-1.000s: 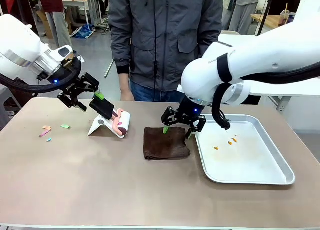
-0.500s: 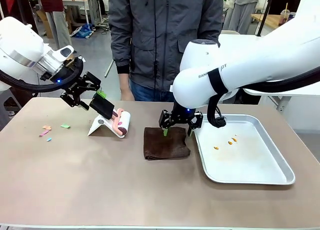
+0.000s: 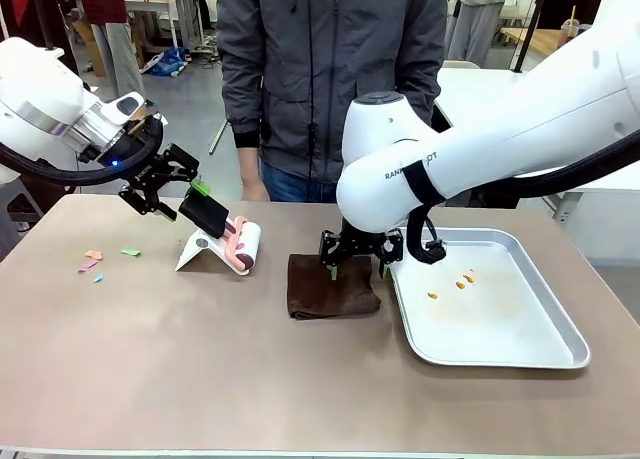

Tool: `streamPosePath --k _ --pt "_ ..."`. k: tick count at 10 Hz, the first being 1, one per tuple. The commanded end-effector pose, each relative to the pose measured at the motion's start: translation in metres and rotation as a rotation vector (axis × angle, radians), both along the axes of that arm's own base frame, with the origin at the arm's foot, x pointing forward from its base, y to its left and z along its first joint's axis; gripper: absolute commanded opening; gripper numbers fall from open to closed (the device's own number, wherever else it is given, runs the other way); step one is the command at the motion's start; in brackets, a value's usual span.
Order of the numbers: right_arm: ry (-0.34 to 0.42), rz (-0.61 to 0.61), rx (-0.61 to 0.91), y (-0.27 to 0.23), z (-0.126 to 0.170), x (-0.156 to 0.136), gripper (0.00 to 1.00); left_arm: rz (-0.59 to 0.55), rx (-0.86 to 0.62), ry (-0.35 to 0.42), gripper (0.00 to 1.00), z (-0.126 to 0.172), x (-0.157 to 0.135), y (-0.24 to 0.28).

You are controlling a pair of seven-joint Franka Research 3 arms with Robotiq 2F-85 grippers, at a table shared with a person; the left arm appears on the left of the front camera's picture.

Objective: Clean the surface of the table.
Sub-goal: Hold the Lint Roller with your left hand and the towel with your right hand.

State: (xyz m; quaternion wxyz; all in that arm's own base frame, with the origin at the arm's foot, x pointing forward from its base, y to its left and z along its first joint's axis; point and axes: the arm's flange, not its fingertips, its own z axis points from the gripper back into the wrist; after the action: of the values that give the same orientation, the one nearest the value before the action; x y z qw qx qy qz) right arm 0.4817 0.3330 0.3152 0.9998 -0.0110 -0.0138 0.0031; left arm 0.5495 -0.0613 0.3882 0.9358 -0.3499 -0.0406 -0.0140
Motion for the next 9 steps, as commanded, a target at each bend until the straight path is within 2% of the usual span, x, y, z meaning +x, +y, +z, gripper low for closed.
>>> streamPosePath --k 1,6,7,8,9 --pt "-0.029 -0.063 -0.015 0.0106 -0.0071 0.0043 1.00 -0.015 -0.036 -0.013 1.00 -0.0009 0.0041 0.0011" --pt "-0.006 -0.085 0.001 0.0121 -0.0150 0.0032 1.00 -0.006 -0.042 -0.035 1.00 -0.0022 0.0050 0.0010" --pt "-0.002 -0.088 0.003 0.0125 -0.0156 0.0033 1.00 -0.006 -0.044 -0.039 0.93 -0.0013 0.0048 0.0008" --pt "0.001 -0.091 0.004 0.0121 -0.0153 0.0028 1.00 -0.008 -0.048 -0.043 0.40 -0.0009 0.0040 0.0012" --pt "0.005 -0.094 0.009 0.0116 -0.0148 0.0026 0.40 -0.012 -0.051 -0.043 0.33 -0.0010 0.0037 0.0012"
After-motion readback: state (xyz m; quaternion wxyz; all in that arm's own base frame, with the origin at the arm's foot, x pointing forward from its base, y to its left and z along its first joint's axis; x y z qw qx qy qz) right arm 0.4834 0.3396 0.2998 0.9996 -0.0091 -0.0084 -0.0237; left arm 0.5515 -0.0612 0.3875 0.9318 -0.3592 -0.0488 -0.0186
